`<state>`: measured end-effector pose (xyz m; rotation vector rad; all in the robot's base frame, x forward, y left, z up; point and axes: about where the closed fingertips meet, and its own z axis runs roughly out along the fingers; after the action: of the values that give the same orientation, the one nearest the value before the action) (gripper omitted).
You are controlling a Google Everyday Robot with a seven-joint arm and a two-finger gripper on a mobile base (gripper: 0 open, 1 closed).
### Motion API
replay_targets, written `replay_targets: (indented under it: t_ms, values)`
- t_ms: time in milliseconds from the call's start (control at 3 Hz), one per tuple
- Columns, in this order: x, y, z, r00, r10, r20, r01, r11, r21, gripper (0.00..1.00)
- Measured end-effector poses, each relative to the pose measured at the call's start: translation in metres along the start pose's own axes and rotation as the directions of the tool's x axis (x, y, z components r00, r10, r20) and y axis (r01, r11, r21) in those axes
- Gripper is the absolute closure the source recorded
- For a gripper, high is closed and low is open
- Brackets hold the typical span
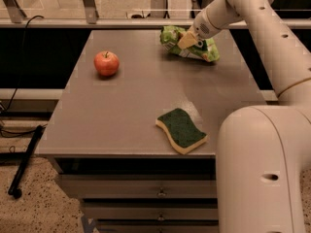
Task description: Move green rice chip bag near apple
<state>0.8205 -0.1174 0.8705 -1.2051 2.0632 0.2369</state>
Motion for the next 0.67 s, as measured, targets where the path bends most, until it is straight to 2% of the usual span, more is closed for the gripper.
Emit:
replay_targets:
  t_ms: [333,667]
  values:
    - [-0.011,0.012,0.006,0.999,-0.051,-0.001,0.051,0.9987,-0.004,1.00]
    - [-0.028,0.030,0.017,0.993,-0.121,0.005,0.121,0.9926,-0.005,1.00]
